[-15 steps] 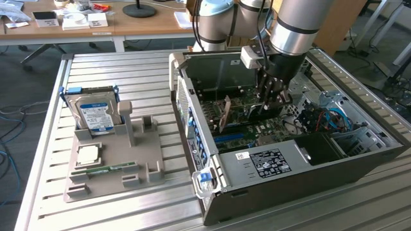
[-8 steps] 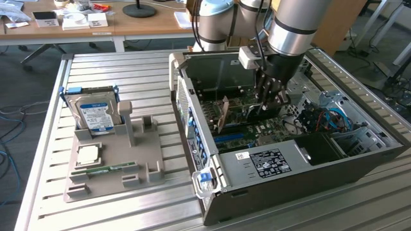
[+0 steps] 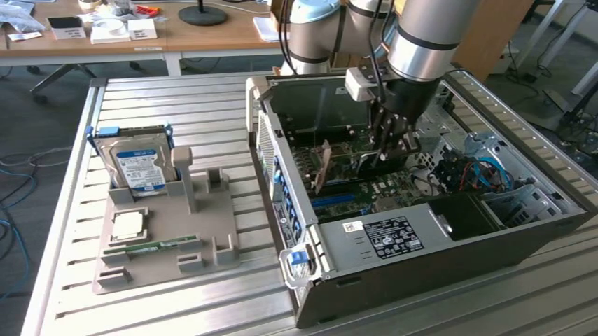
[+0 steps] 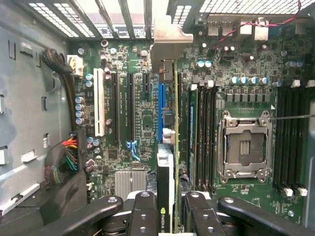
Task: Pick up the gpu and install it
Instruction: 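Insert the gpu into the slot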
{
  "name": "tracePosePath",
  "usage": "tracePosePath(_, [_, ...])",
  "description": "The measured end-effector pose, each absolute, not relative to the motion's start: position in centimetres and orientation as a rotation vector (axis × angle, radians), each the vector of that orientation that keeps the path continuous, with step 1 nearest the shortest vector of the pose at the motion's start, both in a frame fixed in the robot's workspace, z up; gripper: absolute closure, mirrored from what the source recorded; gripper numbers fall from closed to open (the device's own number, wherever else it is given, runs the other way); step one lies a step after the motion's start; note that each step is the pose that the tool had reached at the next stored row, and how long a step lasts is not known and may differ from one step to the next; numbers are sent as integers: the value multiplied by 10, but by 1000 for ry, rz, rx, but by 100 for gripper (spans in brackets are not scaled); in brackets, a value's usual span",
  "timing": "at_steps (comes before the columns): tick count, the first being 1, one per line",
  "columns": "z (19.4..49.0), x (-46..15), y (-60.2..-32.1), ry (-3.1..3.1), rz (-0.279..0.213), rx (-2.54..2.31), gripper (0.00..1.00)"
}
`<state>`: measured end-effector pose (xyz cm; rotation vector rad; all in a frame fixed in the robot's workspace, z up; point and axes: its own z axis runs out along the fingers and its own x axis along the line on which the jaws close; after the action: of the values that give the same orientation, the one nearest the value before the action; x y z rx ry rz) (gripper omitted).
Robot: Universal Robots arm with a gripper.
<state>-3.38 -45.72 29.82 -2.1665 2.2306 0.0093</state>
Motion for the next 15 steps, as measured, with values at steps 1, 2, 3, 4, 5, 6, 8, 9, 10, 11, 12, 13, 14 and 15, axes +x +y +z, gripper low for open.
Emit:
tracePosePath(1, [298,-35,-457,2230,9,-2167,73])
tracePosePath(2, [298,-36,-457,2231,9,-2167,73])
tracePosePath(3, [297,-37,-457,2231,9,-2167,73])
tracePosePath(4, [297,-38,-457,2231,9,-2167,73])
tracePosePath(5, [297,-40,-457,2231,9,-2167,73])
tracePosePath(6, [297,-41,-457,2231,9,-2167,73])
tracePosePath(8, [295,-44,-457,2230,9,-2166,73])
tracePosePath(9, [294,-45,-457,2230,9,-2166,73])
tracePosePath(10, [292,-46,-457,2230,8,-2166,73])
tracePosePath(11, [291,-47,-457,2230,8,-2166,73])
tracePosePath(12, [289,-47,-457,2230,8,-2166,73])
tracePosePath(13, [288,-48,-457,2230,8,-2166,73])
tracePosePath(14, [287,-48,-457,2230,8,-2166,73])
tracePosePath(15, [286,-48,-457,2230,8,-2166,73])
